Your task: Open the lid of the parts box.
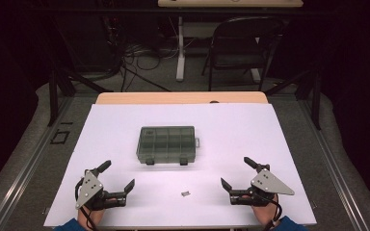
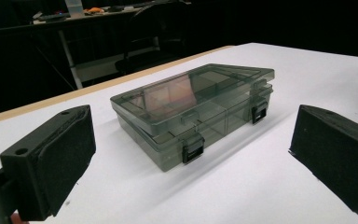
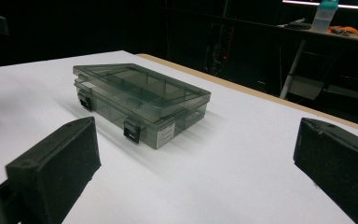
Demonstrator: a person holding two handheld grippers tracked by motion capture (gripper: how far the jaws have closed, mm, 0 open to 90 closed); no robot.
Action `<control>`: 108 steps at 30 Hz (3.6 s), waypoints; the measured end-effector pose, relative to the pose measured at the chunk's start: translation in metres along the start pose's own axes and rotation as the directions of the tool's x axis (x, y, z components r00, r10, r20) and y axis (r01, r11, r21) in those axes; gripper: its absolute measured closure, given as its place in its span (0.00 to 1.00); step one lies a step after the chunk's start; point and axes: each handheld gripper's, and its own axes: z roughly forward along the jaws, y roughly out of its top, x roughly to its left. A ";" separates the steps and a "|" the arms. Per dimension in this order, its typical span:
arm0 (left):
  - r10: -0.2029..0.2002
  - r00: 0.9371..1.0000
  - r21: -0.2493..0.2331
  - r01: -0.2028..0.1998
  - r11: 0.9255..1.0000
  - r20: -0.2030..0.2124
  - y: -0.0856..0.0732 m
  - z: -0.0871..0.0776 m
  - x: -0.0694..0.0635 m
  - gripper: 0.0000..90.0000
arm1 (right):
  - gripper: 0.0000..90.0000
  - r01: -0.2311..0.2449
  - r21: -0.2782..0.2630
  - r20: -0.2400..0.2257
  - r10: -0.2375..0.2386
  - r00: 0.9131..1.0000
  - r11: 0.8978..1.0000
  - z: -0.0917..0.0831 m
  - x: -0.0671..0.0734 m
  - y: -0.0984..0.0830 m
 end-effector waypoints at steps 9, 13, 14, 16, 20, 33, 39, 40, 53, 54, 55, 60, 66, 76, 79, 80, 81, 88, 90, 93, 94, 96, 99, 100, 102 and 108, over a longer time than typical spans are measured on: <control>-0.003 1.000 0.014 0.003 1.000 0.002 0.000 0.002 0.000 0.00 | 0.00 -0.002 -0.002 -0.004 0.002 1.000 1.000 0.001 0.000 0.000; -0.003 1.000 0.021 0.003 1.000 0.001 0.001 0.003 0.000 0.00 | 0.00 -0.002 -0.002 -0.003 0.002 1.000 1.000 0.001 0.000 0.000; -0.003 1.000 0.022 0.003 1.000 -0.001 0.001 0.004 0.000 0.00 | 0.00 -0.001 -0.001 -0.004 0.001 1.000 1.000 0.001 0.000 0.000; -0.001 1.000 0.024 0.001 1.000 0.002 0.002 0.006 -0.001 0.00 | 0.00 0.002 -0.002 -0.005 -0.002 1.000 1.000 0.001 0.001 0.001; 0.005 1.000 0.039 -0.005 0.999 0.010 0.004 0.011 0.000 0.00 | 0.00 0.003 -0.003 -0.006 -0.003 1.000 1.000 0.002 0.001 0.000; 0.003 0.999 0.059 -0.005 0.998 0.033 0.009 0.026 0.002 0.00 | 0.00 0.000 -0.002 -0.005 0.000 1.000 1.000 0.002 0.001 0.000; -0.005 0.999 0.072 0.002 0.997 0.043 0.011 0.034 0.004 0.00 | 0.00 0.005 -0.004 -0.008 -0.005 1.000 1.000 0.002 0.002 0.000; 0.000 0.999 0.075 -0.004 0.997 0.045 0.011 0.036 0.005 0.00 | 0.00 0.004 -0.002 -0.011 -0.004 1.000 1.000 0.002 0.001 0.000; 0.002 0.999 0.086 -0.007 0.996 0.054 0.015 0.050 0.008 0.00 | 0.00 0.004 -0.003 -0.017 -0.004 1.000 1.000 0.002 0.002 0.001; 0.004 0.998 0.091 -0.009 0.996 0.055 0.016 0.051 0.009 0.00 | 0.00 0.001 -0.003 -0.016 -0.001 1.000 1.000 0.002 0.002 0.000; 0.006 0.998 0.100 -0.011 0.995 0.055 0.016 0.053 0.010 0.00 | 0.00 0.001 -0.003 -0.016 -0.001 1.000 1.000 0.002 0.002 0.000; 0.006 0.999 0.130 -0.013 0.991 0.051 0.014 0.061 0.014 0.00 | 0.00 0.003 0.002 -0.014 -0.003 1.000 1.000 0.002 0.001 0.000; 0.006 0.999 0.186 -0.016 0.983 0.050 0.012 0.073 0.017 0.00 | 0.00 0.004 0.005 -0.012 -0.004 1.000 1.000 0.003 0.001 0.000; -0.036 0.998 0.262 0.020 0.965 0.057 0.007 0.090 0.026 0.00 | 0.00 0.002 0.015 -0.012 -0.001 1.000 1.000 0.004 0.002 0.000; -0.035 0.998 0.284 0.016 0.959 0.060 0.005 0.094 0.026 0.00 | 0.00 -0.001 0.011 -0.023 0.001 1.000 1.000 0.005 0.002 -0.001; -0.033 0.998 0.289 0.016 0.957 0.056 0.004 0.096 0.026 0.01 | 0.00 -0.001 0.011 -0.023 0.001 1.000 1.000 0.005 0.002 -0.001; -0.029 0.998 0.298 0.010 0.955 0.058 0.004 0.097 0.027 0.01 | 0.00 -0.001 0.011 -0.023 0.001 1.000 1.000 0.005 0.002 -0.001; -0.036 0.998 0.338 0.015 0.941 0.054 0.000 0.104 0.031 0.13 | 0.00 0.004 0.028 -0.024 -0.003 1.000 1.000 0.007 0.003 -0.001; -0.028 0.998 0.351 0.008 0.936 0.052 0.000 0.106 0.032 0.16 | 0.00 0.006 0.029 -0.024 -0.005 1.000 1.000 0.007 0.003 -0.001; -0.020 0.999 0.361 0.000 0.932 0.051 -0.001 0.108 0.032 0.18 | 0.00 0.006 0.031 -0.025 -0.005 1.000 0.999 0.008 0.003 -0.001; -0.025 0.998 0.364 0.005 0.932 0.049 -0.002 0.109 0.032 0.18 | 0.00 0.006 0.031 -0.029 -0.006 1.000 1.000 0.009 0.003 -0.001; -0.016 0.999 0.368 -0.004 0.930 0.050 -0.002 0.109 0.031 0.21 | 0.00 0.014 0.064 -0.035 -0.012 0.999 0.998 0.007 0.003 0.000; -0.009 0.999 0.364 -0.010 0.931 0.051 -0.001 0.110 0.032 0.25 | 0.00 0.016 0.052 -0.028 -0.015 0.999 0.999 0.011 0.005 0.000; -0.011 0.999 0.362 -0.008 0.932 0.049 -0.001 0.110 0.032 0.26 | 0.00 0.022 0.057 -0.033 -0.020 0.999 0.998 0.012 0.005 0.000; -0.008 0.998 0.362 -0.013 0.932 0.058 -0.001 0.110 0.032 0.27 | 0.00 0.023 0.055 -0.027 -0.021 0.999 0.998 0.014 0.007 0.001; 0.000 0.998 0.344 -0.022 0.939 0.065 0.000 0.109 0.032 0.32 | 0.00 0.024 0.078 -0.038 -0.021 0.999 0.997 0.023 0.008 0.004</control>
